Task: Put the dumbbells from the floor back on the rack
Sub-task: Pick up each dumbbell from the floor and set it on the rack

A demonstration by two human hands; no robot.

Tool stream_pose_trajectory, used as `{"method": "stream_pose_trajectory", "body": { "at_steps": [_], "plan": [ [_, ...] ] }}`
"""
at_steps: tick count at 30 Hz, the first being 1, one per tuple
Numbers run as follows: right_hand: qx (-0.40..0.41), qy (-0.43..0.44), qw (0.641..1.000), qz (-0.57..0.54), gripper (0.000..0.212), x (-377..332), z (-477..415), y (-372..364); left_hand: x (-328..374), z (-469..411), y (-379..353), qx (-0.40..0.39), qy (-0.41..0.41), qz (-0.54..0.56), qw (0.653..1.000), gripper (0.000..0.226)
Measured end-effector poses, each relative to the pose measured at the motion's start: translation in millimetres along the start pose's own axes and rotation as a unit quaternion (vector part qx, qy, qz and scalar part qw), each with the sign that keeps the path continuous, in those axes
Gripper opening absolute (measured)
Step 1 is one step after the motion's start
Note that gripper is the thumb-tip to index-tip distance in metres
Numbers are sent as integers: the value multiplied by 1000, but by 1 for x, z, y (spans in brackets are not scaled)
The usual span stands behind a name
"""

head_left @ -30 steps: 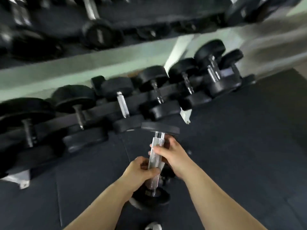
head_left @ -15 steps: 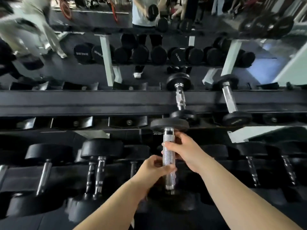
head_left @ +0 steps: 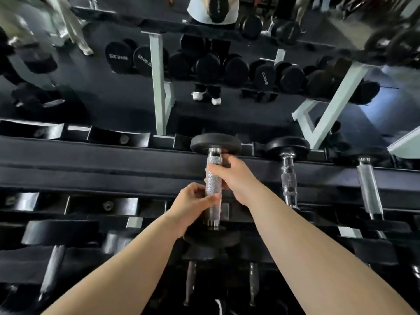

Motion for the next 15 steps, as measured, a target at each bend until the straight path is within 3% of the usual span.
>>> {"method": "stream_pose_trajectory", "body": {
  "at_steps": [4, 10, 15],
  "plan": [
    [-3, -10, 1000, -5, 22, -4, -27, -8, 2, -23, 11, 17, 8, -15, 1000, 14],
    [-16, -16, 1000, 18, 43, 2, -56, -23, -7, -46, 25, 40, 20, -22, 999, 14],
    [-10, -29, 999, 38, 42, 11, -63, -26, -16, -51, 28, 44, 28, -27, 998, 14]
  ]
}}
Point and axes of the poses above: each hand's wrist, its own z-axis away from the middle knuckle, its own y-axis out of the back of the hand, x = y × z, the point moved 9 cm from there along -z, towards the middle knuckle, and after that the axes turned 8 degrees about -z, right-handed, at the moved point
